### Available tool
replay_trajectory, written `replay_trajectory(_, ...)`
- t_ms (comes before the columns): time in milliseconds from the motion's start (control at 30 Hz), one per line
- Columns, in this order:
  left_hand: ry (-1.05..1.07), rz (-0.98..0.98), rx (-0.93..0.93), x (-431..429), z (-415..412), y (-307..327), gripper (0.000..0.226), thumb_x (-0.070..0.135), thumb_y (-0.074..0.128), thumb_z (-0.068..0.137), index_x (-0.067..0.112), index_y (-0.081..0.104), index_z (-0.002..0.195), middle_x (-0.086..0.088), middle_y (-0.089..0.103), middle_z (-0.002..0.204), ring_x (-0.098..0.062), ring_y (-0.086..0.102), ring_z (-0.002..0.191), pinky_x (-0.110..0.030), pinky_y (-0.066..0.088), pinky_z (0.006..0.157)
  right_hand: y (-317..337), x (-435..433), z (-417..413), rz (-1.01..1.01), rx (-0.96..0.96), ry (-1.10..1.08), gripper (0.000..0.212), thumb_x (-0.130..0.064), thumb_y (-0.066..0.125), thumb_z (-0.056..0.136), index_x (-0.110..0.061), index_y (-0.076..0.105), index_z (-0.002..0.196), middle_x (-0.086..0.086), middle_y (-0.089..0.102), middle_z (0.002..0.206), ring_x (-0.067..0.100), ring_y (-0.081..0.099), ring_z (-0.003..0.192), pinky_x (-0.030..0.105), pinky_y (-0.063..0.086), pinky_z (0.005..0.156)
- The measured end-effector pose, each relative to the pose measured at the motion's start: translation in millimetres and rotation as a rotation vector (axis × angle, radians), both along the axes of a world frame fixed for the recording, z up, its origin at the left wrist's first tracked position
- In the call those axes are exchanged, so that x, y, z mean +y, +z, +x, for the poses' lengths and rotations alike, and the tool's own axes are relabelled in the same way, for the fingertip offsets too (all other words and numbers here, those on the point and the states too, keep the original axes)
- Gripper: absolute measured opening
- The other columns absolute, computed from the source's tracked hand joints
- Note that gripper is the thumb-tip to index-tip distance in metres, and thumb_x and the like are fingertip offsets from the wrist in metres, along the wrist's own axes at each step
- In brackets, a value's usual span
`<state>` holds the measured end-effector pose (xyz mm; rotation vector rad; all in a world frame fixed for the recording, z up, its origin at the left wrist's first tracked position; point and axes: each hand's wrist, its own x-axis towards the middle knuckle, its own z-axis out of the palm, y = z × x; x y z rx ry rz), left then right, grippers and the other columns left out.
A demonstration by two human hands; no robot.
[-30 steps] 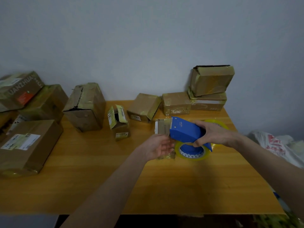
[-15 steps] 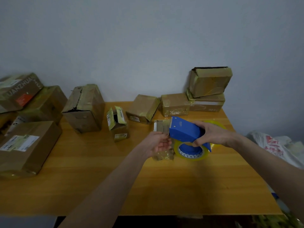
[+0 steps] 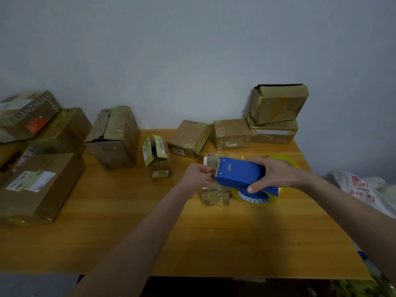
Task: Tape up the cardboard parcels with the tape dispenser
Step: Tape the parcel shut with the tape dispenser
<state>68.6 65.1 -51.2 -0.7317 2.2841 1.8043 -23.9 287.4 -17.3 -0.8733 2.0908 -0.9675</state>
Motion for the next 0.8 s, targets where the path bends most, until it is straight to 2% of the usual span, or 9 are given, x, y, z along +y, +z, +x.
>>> replay_trajectory(67, 0.023, -0.012, 0.009, -0.4, -2.0, 2.1, 0.024, 0.007, 0.063, 0.09, 0.005, 0.062, 0.113, 0.001, 0.063, 0.085, -0.007, 0.065, 0.072, -0.013, 0.048, 0.049, -2.5, -0.9, -0.7, 0.007, 0.015, -0.012, 0.064, -0.038, 0.088, 0.06, -0.04, 0.053, 0.113, -0.014, 0.063, 0.107, -0.003, 0.063, 0.092, 0.011, 0.05, 0.072)
replay_trajectory(133, 0.015, -0.012, -0.009, -2.8, -2.2, 4.3, 0.035, 0.007, 0.064, 0.089, 0.002, 0.056, 0.123, -0.001, 0.061, 0.088, -0.01, 0.066, 0.072, -0.015, 0.05, 0.05, -4.0, -1.4, -2.3, 0.027, 0.063, -0.018, 0.059, -0.029, 0.088, 0.065, -0.04, 0.052, 0.11, -0.014, 0.061, 0.107, -0.008, 0.06, 0.09, 0.007, 0.048, 0.07)
replay_trajectory(200, -0.026, -0.031, -0.019, -4.5, -1.3, 4.0, 0.031, 0.007, 0.063, 0.089, 0.001, 0.058, 0.119, -0.003, 0.063, 0.091, -0.011, 0.065, 0.076, -0.015, 0.051, 0.052, -4.5, -1.4, -4.1, 0.04, 0.107, -0.014, 0.055, -0.026, 0.087, 0.067, -0.036, 0.055, 0.11, -0.013, 0.062, 0.105, -0.008, 0.059, 0.09, 0.007, 0.047, 0.069)
replay_trajectory(300, -0.019, -0.051, 0.0, -3.3, 1.2, 3.1, 0.006, 0.009, 0.062, 0.09, 0.012, 0.066, 0.095, -0.003, 0.065, 0.09, -0.008, 0.062, 0.074, -0.012, 0.047, 0.049, -3.7, -0.6, -4.5, 0.061, 0.15, -0.008, 0.054, -0.027, 0.087, 0.068, -0.034, 0.055, 0.111, -0.014, 0.062, 0.104, -0.005, 0.06, 0.09, 0.009, 0.048, 0.068)
replay_trajectory(367, -0.009, -0.076, 0.023, -1.1, 1.3, 1.3, 0.007, 0.012, 0.06, 0.091, 0.016, 0.063, 0.086, -0.004, 0.064, 0.087, -0.009, 0.059, 0.072, -0.014, 0.049, 0.05, -4.0, -0.3, -3.5, 0.097, 0.199, -0.002, 0.058, -0.031, 0.086, 0.067, -0.035, 0.053, 0.114, -0.016, 0.06, 0.105, -0.002, 0.06, 0.091, 0.009, 0.047, 0.067)
replay_trajectory(467, -0.003, -0.145, 0.051, 1.8, 2.1, -1.0, 0.012, 0.012, 0.058, 0.093, 0.017, 0.061, 0.082, -0.003, 0.063, 0.086, -0.01, 0.059, 0.076, -0.019, 0.05, 0.059, -4.2, -2.4, -0.9, 0.13, 0.276, 0.008, 0.063, -0.035, 0.085, 0.067, -0.037, 0.047, 0.117, -0.021, 0.056, 0.104, -0.002, 0.056, 0.092, 0.005, 0.044, 0.066)
replay_trajectory(567, 0.019, -0.142, 0.055, 0.4, 4.2, -1.6, 0.012, 0.011, 0.057, 0.093, 0.013, 0.061, 0.082, -0.003, 0.064, 0.085, -0.011, 0.062, 0.081, -0.021, 0.053, 0.067, -4.9, -3.0, 1.1, 0.126, 0.284, 0.029, 0.067, -0.036, 0.084, 0.068, -0.037, 0.045, 0.122, -0.02, 0.055, 0.108, 0.002, 0.056, 0.098, 0.014, 0.047, 0.074)
replay_trajectory(667, 0.033, -0.126, 0.048, -5.0, 6.4, 0.1, 0.011, 0.008, 0.057, 0.092, 0.012, 0.061, 0.083, -0.001, 0.064, 0.086, -0.008, 0.063, 0.08, -0.017, 0.05, 0.058, -1.1, -2.4, 2.2, 0.124, 0.279, 0.045, 0.068, -0.042, 0.08, 0.064, -0.036, 0.047, 0.123, -0.018, 0.056, 0.108, 0.003, 0.057, 0.097, 0.015, 0.045, 0.074)
replay_trajectory(800, 0.048, -0.146, 0.034, -7.1, 7.1, 1.9, 0.01, 0.009, 0.058, 0.092, 0.014, 0.06, 0.084, -0.002, 0.064, 0.087, -0.008, 0.064, 0.078, -0.016, 0.05, 0.054, 1.4, -6.7, 3.5, 0.115, 0.251, 0.054, 0.07, -0.046, 0.075, 0.06, -0.034, 0.049, 0.124, -0.016, 0.058, 0.109, 0.005, 0.058, 0.098, 0.018, 0.048, 0.078)
